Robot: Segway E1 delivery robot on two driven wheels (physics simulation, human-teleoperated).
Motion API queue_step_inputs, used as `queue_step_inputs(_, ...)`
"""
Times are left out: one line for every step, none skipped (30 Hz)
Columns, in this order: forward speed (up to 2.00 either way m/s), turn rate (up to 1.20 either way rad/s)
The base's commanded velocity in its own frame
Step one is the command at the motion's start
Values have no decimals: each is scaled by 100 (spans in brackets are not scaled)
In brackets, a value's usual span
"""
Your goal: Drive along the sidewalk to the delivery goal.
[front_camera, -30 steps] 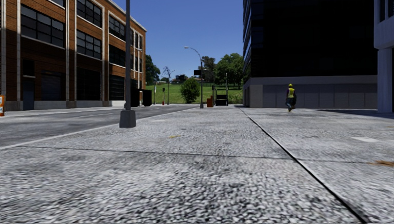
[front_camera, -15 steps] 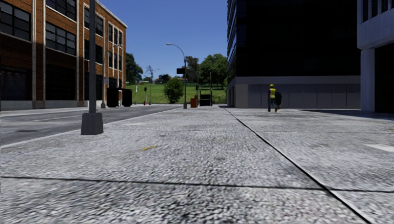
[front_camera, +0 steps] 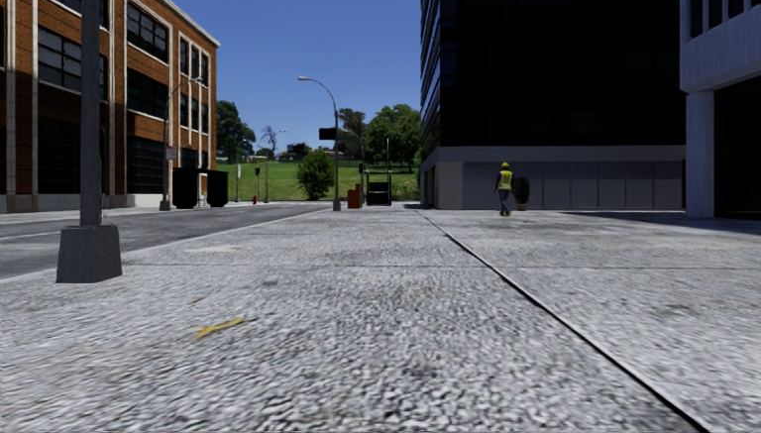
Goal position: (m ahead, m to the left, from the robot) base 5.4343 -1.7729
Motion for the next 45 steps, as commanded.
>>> queue_step_inputs(200, -74)
queue_step_inputs(200, -85)
queue_step_inputs(200, -88)
queue_step_inputs(200, 0)
queue_step_inputs(200, 0)
queue_step_inputs(200, 0)
queue_step_inputs(200, 0)
queue_step_inputs(200, 0)
queue_step_inputs(200, 0)
queue_step_inputs(200, 0)
queue_step_inputs(200, 0)
queue_step_inputs(200, 0)
queue_step_inputs(200, 0)
queue_step_inputs(200, 0)
queue_step_inputs(200, 0)
queue_step_inputs(200, 0)
queue_step_inputs(200, 0)
queue_step_inputs(200, 0)
queue_step_inputs(200, 0)
queue_step_inputs(200, 0)
queue_step_inputs(200, 0)
queue_step_inputs(200, 0)
queue_step_inputs(200, 0)
queue_step_inputs(200, 0)
queue_step_inputs(200, -41)
queue_step_inputs(200, -41)
queue_step_inputs(200, -60)
queue_step_inputs(200, -87)
queue_step_inputs(200, -120)
queue_step_inputs(200, -120)
queue_step_inputs(200, -120)
queue_step_inputs(200, -120)
queue_step_inputs(200, -114)
queue_step_inputs(200, -91)
queue_step_inputs(200, -91)
queue_step_inputs(200, -9)
queue_step_inputs(200, -1)
queue_step_inputs(200, 0)
queue_step_inputs(200, 0)
queue_step_inputs(200, 0)
queue_step_inputs(200, 0)
queue_step_inputs(200, 0)
queue_step_inputs(200, 0)
queue_step_inputs(200, 0)
queue_step_inputs(200, -2)
